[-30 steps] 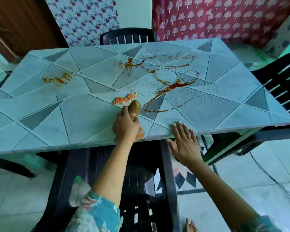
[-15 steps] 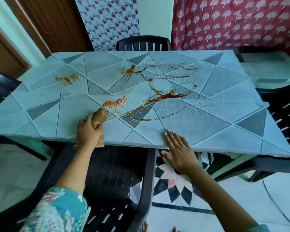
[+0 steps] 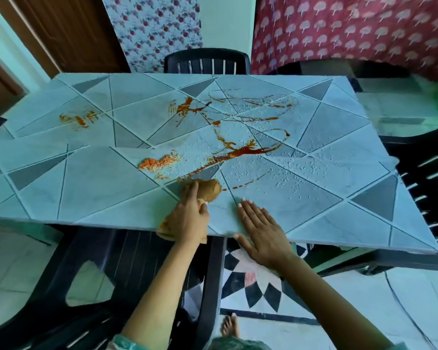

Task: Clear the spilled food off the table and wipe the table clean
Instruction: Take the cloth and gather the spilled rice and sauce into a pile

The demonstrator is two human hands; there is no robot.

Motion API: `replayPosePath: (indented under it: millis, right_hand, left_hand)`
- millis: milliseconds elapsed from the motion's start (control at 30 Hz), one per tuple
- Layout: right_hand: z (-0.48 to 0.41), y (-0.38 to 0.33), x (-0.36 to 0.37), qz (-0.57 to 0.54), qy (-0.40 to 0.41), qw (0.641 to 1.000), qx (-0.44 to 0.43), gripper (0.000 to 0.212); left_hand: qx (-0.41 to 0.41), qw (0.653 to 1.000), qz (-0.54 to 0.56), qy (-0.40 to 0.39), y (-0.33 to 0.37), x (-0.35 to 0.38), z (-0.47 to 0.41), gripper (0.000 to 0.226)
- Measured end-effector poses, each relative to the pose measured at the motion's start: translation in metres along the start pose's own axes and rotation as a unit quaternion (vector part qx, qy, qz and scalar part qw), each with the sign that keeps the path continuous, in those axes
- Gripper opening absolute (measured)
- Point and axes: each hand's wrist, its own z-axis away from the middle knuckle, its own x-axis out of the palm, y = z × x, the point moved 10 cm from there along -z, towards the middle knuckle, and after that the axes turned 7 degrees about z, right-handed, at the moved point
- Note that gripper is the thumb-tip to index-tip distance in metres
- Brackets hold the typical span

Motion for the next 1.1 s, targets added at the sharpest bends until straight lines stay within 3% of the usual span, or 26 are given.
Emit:
replayPosePath:
  millis: [100,167,267,400,533,700,833,967,1100]
  right_hand:
    - [-0.009,0.011,-0.002,-0.004,-0.001,1.0,0.023,0.071]
    - [-0.013,0.015,-0.002,-0.001,0.002,1.0,0.026,0.071]
    - [-0.015,0.017,0.001,0.011,0.004,1.0,0.029,0.07]
    - [-0.013,0.019,0.002,0.006,0.017,0.999,0.038,0.068]
    - [-0.014,0.017,0.001,0.007,0.024,0.999,0.028,0.068]
    - [-0.016,0.017,0.003,0.013,0.014,0.999,0.033,0.069]
    - [-0.012,0.019,0.004,0.007,0.011,0.999,0.032,0.074]
    - [-0.016,0.022,-0.005,-0.015,0.03,0.999,0.04,0.073]
    - [-0.036,0.017,-0.004,-0.016,0.018,0.999,0.025,0.074]
  left_hand:
    - [0.026,0.989,0.145,-0.015,0.02,0.005,-0.002,0.049]
    - [0.029,0.977,0.209,0.016,0.014,-0.014,-0.005,0.044]
    - [0.021,0.976,0.179,0.118,-0.023,-0.065,-0.014,0.041]
    - [-0.094,0.974,0.092,0.182,-0.093,-0.107,-0.019,0.045]
    - [-0.115,0.984,0.028,0.134,-0.089,-0.079,-0.012,0.053]
    - [-0.053,0.998,-0.027,0.019,0.002,-0.007,-0.007,0.059]
    - [0.026,0.992,0.122,-0.034,0.051,0.028,-0.002,0.054]
    - [0.015,0.965,0.25,0.073,0.011,-0.035,-0.02,0.046]
    - [-0.033,0.97,0.156,0.181,-0.078,-0.116,-0.068,0.045]
